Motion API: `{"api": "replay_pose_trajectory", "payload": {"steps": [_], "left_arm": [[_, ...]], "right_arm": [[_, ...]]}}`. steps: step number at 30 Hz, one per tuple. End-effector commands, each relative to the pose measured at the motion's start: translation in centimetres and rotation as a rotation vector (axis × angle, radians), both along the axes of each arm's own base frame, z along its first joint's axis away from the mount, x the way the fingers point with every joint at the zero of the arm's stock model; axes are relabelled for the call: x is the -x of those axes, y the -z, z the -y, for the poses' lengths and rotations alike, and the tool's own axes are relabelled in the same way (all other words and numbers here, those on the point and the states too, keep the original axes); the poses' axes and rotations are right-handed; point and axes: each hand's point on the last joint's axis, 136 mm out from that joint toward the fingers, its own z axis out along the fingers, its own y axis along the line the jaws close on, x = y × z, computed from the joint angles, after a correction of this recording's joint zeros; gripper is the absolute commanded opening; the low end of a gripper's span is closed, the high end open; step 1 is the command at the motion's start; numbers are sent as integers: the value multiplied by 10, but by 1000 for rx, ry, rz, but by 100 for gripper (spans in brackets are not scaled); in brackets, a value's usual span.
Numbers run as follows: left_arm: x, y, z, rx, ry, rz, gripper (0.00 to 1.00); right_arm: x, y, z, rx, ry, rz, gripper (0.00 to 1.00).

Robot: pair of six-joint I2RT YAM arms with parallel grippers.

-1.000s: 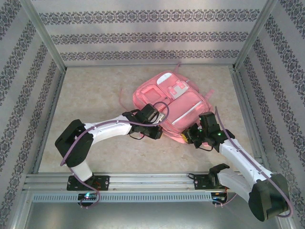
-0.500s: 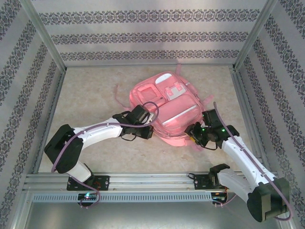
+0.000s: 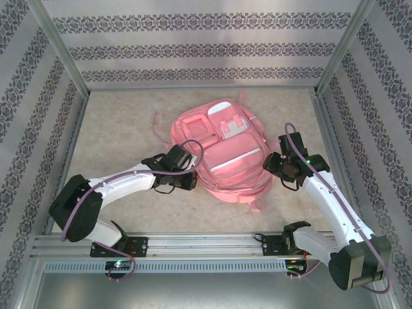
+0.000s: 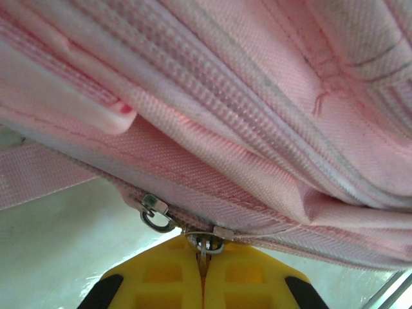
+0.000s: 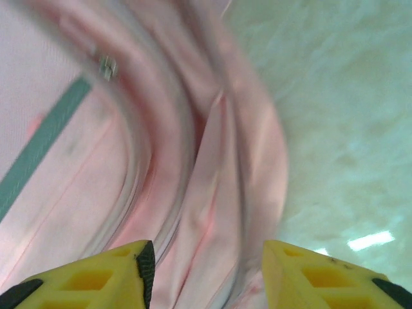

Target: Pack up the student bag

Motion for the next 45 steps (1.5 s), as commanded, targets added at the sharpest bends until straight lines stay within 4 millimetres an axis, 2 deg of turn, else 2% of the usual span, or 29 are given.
{"api": "replay_pose_trajectory", "payload": {"steps": [1, 6, 11, 14, 17, 22, 29, 34, 37, 40, 41, 42, 44, 45], "left_arm": [[4, -6, -11, 11, -21, 0, 0], [4, 0, -33, 15, -94, -21, 1], [-1, 12, -65, 4, -214, -67, 2], [-3, 20, -82, -5, -279, -97, 5], [-3, 20, -84, 24, -297, -116, 6], [-5, 23, -98, -14, -346, -122, 9], [-9, 28, -134, -113, -468, -133, 10], [-11, 33, -143, -134, -514, -159, 15], [-12, 32, -141, -111, -527, -162, 17], [-13, 23, -132, -47, -530, -166, 34], [-13, 19, -130, -30, -532, -164, 42], [-13, 15, -127, -9, -527, -158, 50], [-13, 5, -126, 12, -530, -140, 67], [-13, 1, -128, 11, -537, -129, 81]], "right_arm": [[-19, -21, 21, 137, 5, 86, 52], [-52, -20, 16, 87, 4, 137, 54], [-87, -4, 2, -43, -9, 94, 53], [-103, 6, 1, -47, -18, 44, 53], [-114, 19, -5, -94, -31, 4, 53], [-120, 37, -21, -157, -68, -63, 53], [-117, 18, -14, -95, -66, 16, 55], [-109, 15, -14, -97, -63, 26, 57], [-106, 14, -16, -111, -75, 33, 61], [-102, 7, -18, -107, -94, 52, 71], [-101, 5, -19, -109, -102, 54, 91], [-97, 3, -22, -114, -109, 55, 98], [-91, -2, -27, -122, -121, 63, 98], [-87, -7, -29, -111, -129, 82, 98]]}}
